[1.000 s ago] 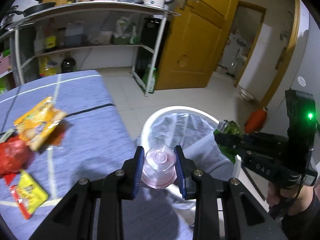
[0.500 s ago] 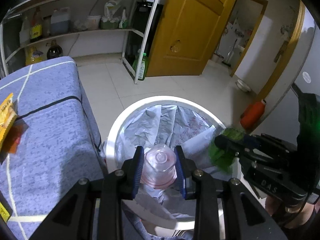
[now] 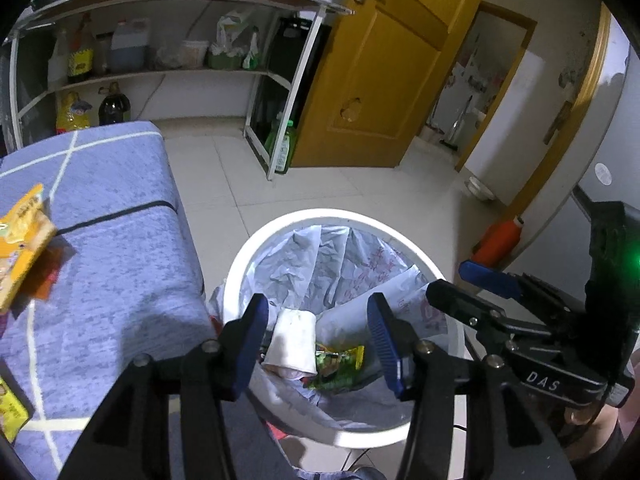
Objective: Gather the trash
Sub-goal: 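Open the left gripper to drop the cup while the right gripper drops the green bag into the bin, then move the left gripper to the table and grasp the red-and-yellow snack wrapper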
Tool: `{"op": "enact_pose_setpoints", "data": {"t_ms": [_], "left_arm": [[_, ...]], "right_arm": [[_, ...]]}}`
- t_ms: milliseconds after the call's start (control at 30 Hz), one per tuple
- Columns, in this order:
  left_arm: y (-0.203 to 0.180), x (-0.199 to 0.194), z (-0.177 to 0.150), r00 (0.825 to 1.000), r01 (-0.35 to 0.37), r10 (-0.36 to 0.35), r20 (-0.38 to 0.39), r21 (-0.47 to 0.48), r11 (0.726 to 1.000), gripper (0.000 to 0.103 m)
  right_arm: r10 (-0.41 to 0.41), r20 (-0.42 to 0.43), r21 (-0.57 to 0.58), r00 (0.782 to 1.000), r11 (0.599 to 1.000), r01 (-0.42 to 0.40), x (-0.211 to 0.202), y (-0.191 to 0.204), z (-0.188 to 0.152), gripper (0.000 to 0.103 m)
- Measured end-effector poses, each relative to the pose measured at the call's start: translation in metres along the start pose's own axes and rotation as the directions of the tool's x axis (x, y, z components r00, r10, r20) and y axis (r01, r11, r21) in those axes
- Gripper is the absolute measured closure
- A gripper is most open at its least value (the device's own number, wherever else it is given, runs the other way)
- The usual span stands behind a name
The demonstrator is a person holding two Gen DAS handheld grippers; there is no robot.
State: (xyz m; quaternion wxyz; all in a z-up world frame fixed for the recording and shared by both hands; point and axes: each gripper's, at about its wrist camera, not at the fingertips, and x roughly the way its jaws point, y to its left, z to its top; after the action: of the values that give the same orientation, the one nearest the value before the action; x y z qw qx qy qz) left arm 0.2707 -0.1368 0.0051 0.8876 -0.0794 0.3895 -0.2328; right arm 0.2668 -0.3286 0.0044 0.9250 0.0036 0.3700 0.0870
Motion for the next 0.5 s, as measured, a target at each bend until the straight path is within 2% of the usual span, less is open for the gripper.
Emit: {"op": "enact_pose_setpoints", "data": {"t_ms": [233, 500], "left_arm": [[0.014, -0.044, -0.008, 0.996, -0.057, 0.058, 0.066, -0.01, 0.998, 0.05], [0.042, -0.093, -0.022, 0.976, -0.177, 0.18, 0.125, -0.033, 0.984, 0.05]], "right_arm": [[0.046, 0.047, -0.035, 0.998, 0.998, -0.044, -0.025, 0.025, 0.004, 0.041], [0.152, 0.079, -0.123, 0.985, 0.982, -0.142, -0.045, 0.08, 0.006, 0.041]]}}
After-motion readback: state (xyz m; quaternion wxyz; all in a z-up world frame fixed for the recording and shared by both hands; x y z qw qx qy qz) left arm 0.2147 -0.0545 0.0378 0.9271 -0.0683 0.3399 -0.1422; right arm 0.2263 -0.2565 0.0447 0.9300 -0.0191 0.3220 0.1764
